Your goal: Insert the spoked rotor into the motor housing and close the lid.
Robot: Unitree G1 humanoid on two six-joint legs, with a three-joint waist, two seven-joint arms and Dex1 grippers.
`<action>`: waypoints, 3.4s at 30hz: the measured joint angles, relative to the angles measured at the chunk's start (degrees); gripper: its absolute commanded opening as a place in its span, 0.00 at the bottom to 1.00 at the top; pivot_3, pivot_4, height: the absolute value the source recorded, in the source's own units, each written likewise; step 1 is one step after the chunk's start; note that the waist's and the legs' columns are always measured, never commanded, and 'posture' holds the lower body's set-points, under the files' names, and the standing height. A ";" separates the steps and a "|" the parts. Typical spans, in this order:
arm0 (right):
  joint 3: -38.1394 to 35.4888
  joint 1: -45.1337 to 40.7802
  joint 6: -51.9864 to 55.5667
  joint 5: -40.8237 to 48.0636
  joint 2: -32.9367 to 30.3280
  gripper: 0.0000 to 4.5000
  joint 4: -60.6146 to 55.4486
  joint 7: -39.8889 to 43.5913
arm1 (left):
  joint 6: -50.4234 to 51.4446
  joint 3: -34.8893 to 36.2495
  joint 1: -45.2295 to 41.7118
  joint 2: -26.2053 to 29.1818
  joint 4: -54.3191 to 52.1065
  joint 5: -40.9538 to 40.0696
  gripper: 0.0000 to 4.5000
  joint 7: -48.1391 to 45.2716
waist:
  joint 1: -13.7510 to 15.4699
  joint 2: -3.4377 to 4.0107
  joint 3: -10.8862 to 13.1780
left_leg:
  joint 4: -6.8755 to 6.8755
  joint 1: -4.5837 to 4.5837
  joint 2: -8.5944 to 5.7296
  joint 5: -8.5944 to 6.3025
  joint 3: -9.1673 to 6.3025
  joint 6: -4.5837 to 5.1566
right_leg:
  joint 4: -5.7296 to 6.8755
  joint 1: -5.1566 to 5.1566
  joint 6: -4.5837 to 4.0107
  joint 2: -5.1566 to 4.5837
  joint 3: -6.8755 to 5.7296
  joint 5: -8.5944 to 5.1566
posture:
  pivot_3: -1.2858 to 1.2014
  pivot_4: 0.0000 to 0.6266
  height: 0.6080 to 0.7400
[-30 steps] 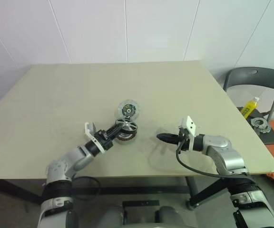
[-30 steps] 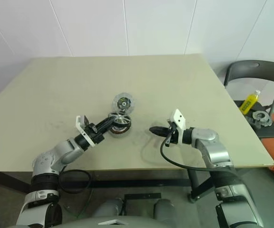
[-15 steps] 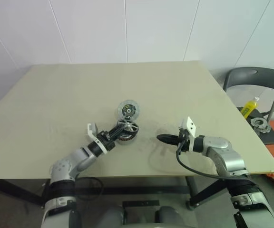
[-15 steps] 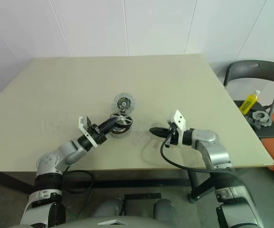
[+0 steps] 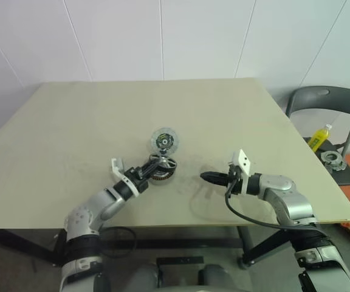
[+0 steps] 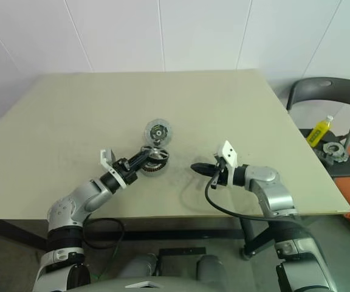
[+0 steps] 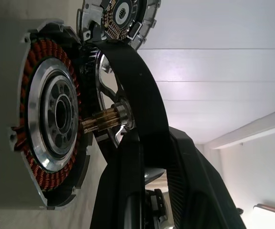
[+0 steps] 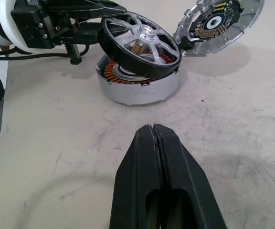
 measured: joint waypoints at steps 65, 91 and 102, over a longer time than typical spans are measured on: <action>-0.33 -0.74 -0.96 -0.57 1.26 0.00 2.37 -1.32 | 6.48 -12.51 -27.96 26.61 9.48 30.09 0.74 -21.83 | -0.12 -0.10 0.16 | -0.07 0.04 0.03 0.03 0.10 0.03 | 0.04 -0.08 0.18 0.09 -0.01 0.19 | 0.52 0.00 1.00; -0.31 0.07 -0.43 -0.73 2.77 0.00 1.45 -2.62 | -21.19 -23.64 -19.32 13.22 11.22 61.95 0.74 -37.93 | -0.02 -0.17 0.20 | 0.00 0.01 0.08 0.09 0.08 0.13 | 0.04 -0.05 0.43 0.04 -0.01 0.33 | 0.52 0.00 1.00; -0.09 -0.46 -0.42 -0.97 2.77 0.00 2.30 -2.30 | -8.73 -23.59 -18.52 17.61 7.21 61.11 0.74 -45.83 | -0.16 -0.14 0.18 | -0.01 0.12 0.08 0.09 0.08 0.13 | 0.05 0.05 0.44 0.04 -0.01 0.33 | 0.52 0.00 1.00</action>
